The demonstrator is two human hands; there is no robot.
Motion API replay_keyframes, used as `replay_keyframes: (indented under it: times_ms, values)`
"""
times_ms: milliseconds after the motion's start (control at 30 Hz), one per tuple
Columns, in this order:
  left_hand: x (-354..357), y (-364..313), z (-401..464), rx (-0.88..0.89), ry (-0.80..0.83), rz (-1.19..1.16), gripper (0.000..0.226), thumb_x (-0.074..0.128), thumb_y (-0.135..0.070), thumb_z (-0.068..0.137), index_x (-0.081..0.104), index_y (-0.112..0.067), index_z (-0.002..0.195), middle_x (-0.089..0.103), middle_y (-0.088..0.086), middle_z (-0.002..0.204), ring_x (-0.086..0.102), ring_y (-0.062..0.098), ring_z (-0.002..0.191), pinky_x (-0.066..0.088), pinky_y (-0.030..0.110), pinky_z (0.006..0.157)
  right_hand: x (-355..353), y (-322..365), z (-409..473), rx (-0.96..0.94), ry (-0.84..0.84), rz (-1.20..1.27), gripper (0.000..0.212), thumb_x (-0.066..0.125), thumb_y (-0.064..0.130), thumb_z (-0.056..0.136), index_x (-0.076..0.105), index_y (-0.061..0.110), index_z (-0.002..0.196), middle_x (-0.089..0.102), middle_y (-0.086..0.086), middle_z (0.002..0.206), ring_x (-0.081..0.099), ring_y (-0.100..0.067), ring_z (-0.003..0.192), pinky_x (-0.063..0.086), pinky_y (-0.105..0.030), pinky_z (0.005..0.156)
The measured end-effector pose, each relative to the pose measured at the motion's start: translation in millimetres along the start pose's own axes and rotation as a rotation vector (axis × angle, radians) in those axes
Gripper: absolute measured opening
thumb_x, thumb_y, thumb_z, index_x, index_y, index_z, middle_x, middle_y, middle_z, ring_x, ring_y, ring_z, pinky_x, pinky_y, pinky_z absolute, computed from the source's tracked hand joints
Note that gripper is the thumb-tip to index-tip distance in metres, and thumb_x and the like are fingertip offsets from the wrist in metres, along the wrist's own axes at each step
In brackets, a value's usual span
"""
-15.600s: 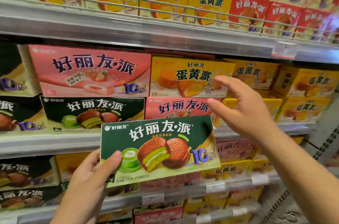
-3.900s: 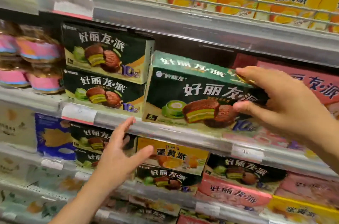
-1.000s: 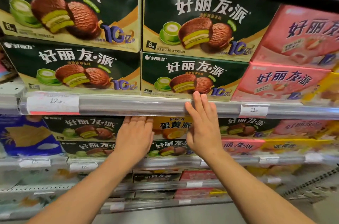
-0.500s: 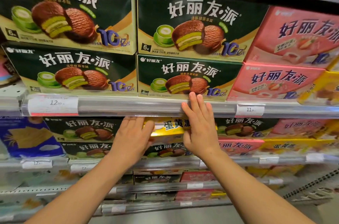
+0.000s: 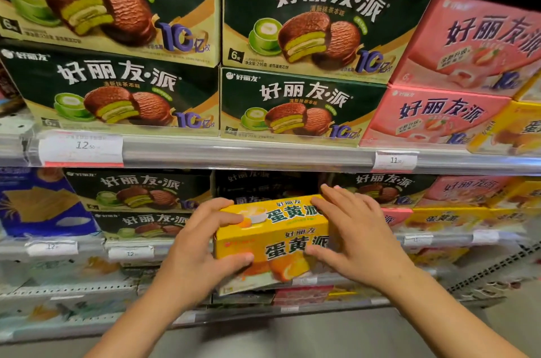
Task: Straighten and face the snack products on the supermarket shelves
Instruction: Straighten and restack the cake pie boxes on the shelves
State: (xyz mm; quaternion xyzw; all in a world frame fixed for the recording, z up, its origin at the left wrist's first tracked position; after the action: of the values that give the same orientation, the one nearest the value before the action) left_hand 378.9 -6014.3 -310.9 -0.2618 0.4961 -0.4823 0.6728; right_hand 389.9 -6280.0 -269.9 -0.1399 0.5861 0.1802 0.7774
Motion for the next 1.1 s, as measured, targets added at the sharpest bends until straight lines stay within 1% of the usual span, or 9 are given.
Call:
replay_keyframes:
  times_ms: [167,300,400,467,533,667,800,900,1100]
  values:
    - [18.5,3.5,4.2,-0.095,0.174,-0.176,0.052,0.092,-0.034,0.053,0.069,-0.033,0.099,0.053,-0.012,0.130,0.051,-0.008,0.116,0.037,0.003,0.089,-10.8,-12.2,-24.8,0.153,0.211,0.042,0.091,0.042,0.091,0.062,0.052,0.035,0.133,0.057,0.015,0.130,0.051,-0.010,0.120,0.037,-0.031,0.098]
    - [47.5,0.7,11.2,-0.170,0.210,-0.392,0.056,0.083,-0.023,0.057,0.064,-0.028,0.110,0.054,-0.004,0.130,0.057,-0.007,0.111,0.046,0.006,0.082,-12.6,-21.9,-60.9,0.400,0.258,0.257,0.089,0.051,0.091,0.051,0.055,0.040,0.125,0.053,0.022,0.111,0.052,-0.003,0.105,0.047,-0.029,0.084]
    - [78.6,0.7,8.5,-0.271,0.232,-0.567,0.069,0.079,-0.017,0.060,0.052,-0.027,0.124,0.061,-0.007,0.121,0.065,-0.002,0.100,0.050,0.010,0.073,-11.1,-31.1,-96.1,0.573,0.255,0.366,0.087,0.055,0.091,0.045,0.058,0.043,0.118,0.055,0.021,0.108,0.054,-0.003,0.101,0.049,-0.033,0.085]
    - [100.0,-1.4,2.4,-0.316,0.313,-0.548,0.072,0.077,-0.024,0.064,0.047,-0.029,0.129,0.060,-0.014,0.121,0.063,-0.004,0.103,0.051,0.013,0.074,-11.3,-37.4,-122.9,0.682,0.229,0.414,0.072,0.058,0.090,0.043,0.058,0.052,0.103,0.058,0.021,0.102,0.056,0.002,0.095,0.050,-0.031,0.082]
    - [122.0,-4.5,-6.4,-0.370,0.420,-0.569,0.065,0.076,-0.027,0.067,0.051,-0.026,0.127,0.069,-0.009,0.115,0.067,0.000,0.097,0.053,0.015,0.070,-13.8,-44.2,-152.2,0.817,0.179,0.462,0.057,0.061,0.089,0.041,0.056,0.057,0.088,0.062,0.024,0.092,0.058,0.007,0.087,0.050,-0.023,0.074]
    - [164.1,-18.4,-23.2,-0.443,0.504,-0.634,0.054,0.074,-0.026,0.069,0.059,-0.018,0.121,0.072,-0.009,0.110,0.070,0.005,0.091,0.052,0.013,0.062,-15.0,-58.3,-204.7,1.023,0.116,0.634,0.061,0.070,0.085,0.037,0.057,0.059,0.090,0.067,0.032,0.084,0.067,0.005,0.067,0.052,-0.019,0.059]
    - [206.3,-37.2,-32.3,-0.516,0.524,-0.665,0.053,0.077,-0.028,0.068,0.063,-0.020,0.119,0.072,-0.006,0.110,0.068,0.009,0.101,0.054,0.018,0.072,-13.5,-83.8,-246.9,1.077,0.134,0.713,0.064,0.071,0.086,0.035,0.058,0.055,0.089,0.070,0.024,0.084,0.069,0.001,0.067,0.058,-0.029,0.065]
    - [242.9,-57.8,-36.7,-0.536,0.519,-0.670,0.050,0.077,-0.026,0.070,0.064,-0.021,0.118,0.073,-0.002,0.109,0.070,0.013,0.097,0.055,0.017,0.069,-16.4,-115.8,-276.4,1.098,0.148,0.714,0.071,0.067,0.089,0.033,0.062,0.047,0.090,0.069,0.024,0.085,0.067,0.003,0.072,0.058,-0.031,0.070]
    - [338.7,-112.6,-46.8,-0.600,0.427,-0.750,0.054,0.078,-0.025,0.064,0.065,-0.015,0.116,0.074,0.009,0.106,0.072,0.021,0.089,0.055,0.023,0.063,-35.7,-208.2,-350.6,1.142,-0.020,0.767,0.069,0.075,0.070,0.042,0.059,0.045,0.105,0.065,0.019,0.105,0.062,0.008,0.089,0.048,-0.013,0.074]
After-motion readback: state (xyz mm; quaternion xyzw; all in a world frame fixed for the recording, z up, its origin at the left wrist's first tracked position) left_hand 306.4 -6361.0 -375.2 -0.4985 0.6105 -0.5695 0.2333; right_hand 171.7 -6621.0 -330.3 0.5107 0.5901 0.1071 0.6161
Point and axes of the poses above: each hand's wrist, its own z-axis towards the middle knuckle, its own x-axis out of the palm, y = z × x, the point moved 3 cm from there along z, towards the middle knuckle
